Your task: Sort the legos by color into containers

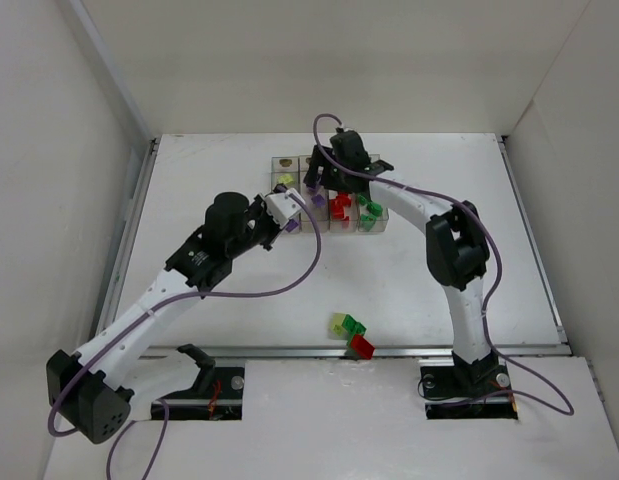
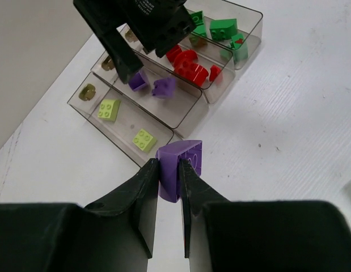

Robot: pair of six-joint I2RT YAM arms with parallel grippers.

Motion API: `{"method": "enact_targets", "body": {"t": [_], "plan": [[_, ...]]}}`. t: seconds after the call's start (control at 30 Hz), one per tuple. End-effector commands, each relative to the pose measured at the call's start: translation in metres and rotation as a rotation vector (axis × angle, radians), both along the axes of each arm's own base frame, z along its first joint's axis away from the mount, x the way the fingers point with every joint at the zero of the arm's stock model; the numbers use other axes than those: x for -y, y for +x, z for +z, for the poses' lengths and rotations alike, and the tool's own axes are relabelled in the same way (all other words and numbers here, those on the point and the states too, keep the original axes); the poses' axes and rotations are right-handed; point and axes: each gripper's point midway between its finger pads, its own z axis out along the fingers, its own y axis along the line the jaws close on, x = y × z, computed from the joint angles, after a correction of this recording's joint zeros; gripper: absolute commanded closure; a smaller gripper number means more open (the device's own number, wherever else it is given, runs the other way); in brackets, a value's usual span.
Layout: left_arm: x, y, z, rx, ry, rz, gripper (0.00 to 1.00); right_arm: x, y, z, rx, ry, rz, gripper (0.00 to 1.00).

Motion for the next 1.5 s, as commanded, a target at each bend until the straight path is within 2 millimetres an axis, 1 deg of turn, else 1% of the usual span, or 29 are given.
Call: {"method": "enact_targets", "body": {"t": [0.0,0.03,0.07,0.1,0.13,0.2,0.23,0.27,0.33,0.37,0.4,0.43,0.47,0.5,0.57,0.6,0.63,0.67,0.73,0.87,0.97,1.03,1.07,1.17,1.23,1.33,1.4,1.43,1.47], "plan": [[0.0,0.014,0.013,0.046,-0.051,0.038,1.0,-0.002,0.011,0.043,0.103,0.006,0.011,0.09],[0.002,0.018,0.008,0.037,-0.045,0.038,1.0,-0.004,0.011,0.048,0.114,0.01,0.023,0.0],[0.004,0.02,0.005,0.035,-0.044,0.038,1.0,-0.004,0.009,0.046,0.108,0.003,0.036,0.0],[0.006,0.026,0.01,0.048,-0.057,0.035,1.0,-0.005,0.012,0.053,0.128,0.002,0.043,0.0],[0.01,0.032,0.0,0.029,-0.044,0.035,1.0,-0.004,0.01,0.061,0.13,0.003,0.043,0.0],[0.015,0.048,0.007,0.045,-0.055,0.047,1.0,0.0,0.007,0.084,0.165,0.007,0.04,0.0],[0.016,0.059,0.01,0.056,-0.071,0.062,1.0,0.009,0.007,0.089,0.17,0.009,0.028,0.0],[0.019,0.074,-0.007,0.02,-0.048,0.077,1.0,0.02,0.003,0.109,0.203,0.027,0.014,0.0],[0.026,0.098,0.003,0.044,-0.062,0.09,1.0,0.035,-0.003,0.125,0.237,0.035,-0.014,0.0],[0.033,0.111,-0.016,0.01,-0.041,0.091,1.0,0.049,-0.008,0.114,0.218,0.017,-0.035,0.0],[0.034,0.122,-0.018,0.012,-0.046,0.094,1.0,0.059,-0.016,0.137,0.263,0.03,-0.041,0.0],[0.037,0.132,-0.012,0.029,-0.062,0.09,1.0,0.07,-0.018,0.141,0.275,0.026,-0.065,0.0],[0.042,0.142,-0.009,0.061,-0.071,0.087,1.0,0.084,-0.02,0.143,0.284,0.003,-0.096,0.0],[0.048,0.15,-0.024,0.05,-0.053,0.069,1.0,0.092,-0.031,0.144,0.285,-0.003,-0.105,0.0],[0.054,0.163,-0.021,0.071,-0.062,0.053,1.0,0.115,-0.034,0.143,0.292,-0.049,-0.144,0.0],[0.06,0.169,-0.037,0.05,-0.042,0.037,1.0,0.12,-0.041,0.135,0.27,-0.067,-0.151,0.0],[0.064,0.173,-0.041,0.048,-0.036,0.024,1.0,0.129,-0.045,0.14,0.272,-0.068,-0.165,0.0],[0.069,0.18,-0.036,0.057,-0.044,0.015,1.0,0.133,-0.048,0.141,0.276,-0.074,-0.177,0.0],[0.072,0.189,-0.055,0.03,-0.025,0.025,1.0,0.151,-0.051,0.141,0.266,-0.09,-0.213,0.0],[0.069,0.198,-0.066,0.06,0.004,0.02,1.0,0.164,-0.057,0.143,0.269,-0.122,-0.234,0.0],[0.07,0.197,-0.075,0.047,0.021,0.006,0.54,0.165,-0.065,0.148,0.281,-0.155,-0.188,0.0],[0.074,0.195,-0.073,0.05,0.027,-0.033,0.1,0.169,-0.068,0.149,0.295,-0.209,-0.153,0.0],[0.074,0.193,-0.076,0.039,0.032,-0.033,0.04,0.167,-0.07,0.147,0.295,-0.235,-0.139,0.0],[0.079,0.187,-0.07,0.024,0.023,-0.048,0.0,0.171,-0.086,0.149,0.298,-0.295,-0.086,0.0],[0.077,0.19,-0.041,0.042,-0.01,-0.014,0.0,0.169,-0.107,0.148,0.299,-0.337,0.002,0.0],[0.069,0.179,-0.008,0.0,-0.066,0.04,0.0,0.16,-0.147,0.137,0.26,-0.373,0.11,0.0],[0.045,0.175,0.003,-0.049,-0.085,0.128,0.0,0.147,-0.172,0.128,0.229,-0.363,0.194,0.0],[0.025,0.172,0.025,-0.053,-0.142,0.191,0.0,0.146,-0.19,0.115,0.182,-0.361,0.229,0.0],[0.011,0.169,0.029,-0.063,-0.15,0.235,0.0,0.141,-0.2,0.106,0.142,-0.348,0.258,0.0]]}}
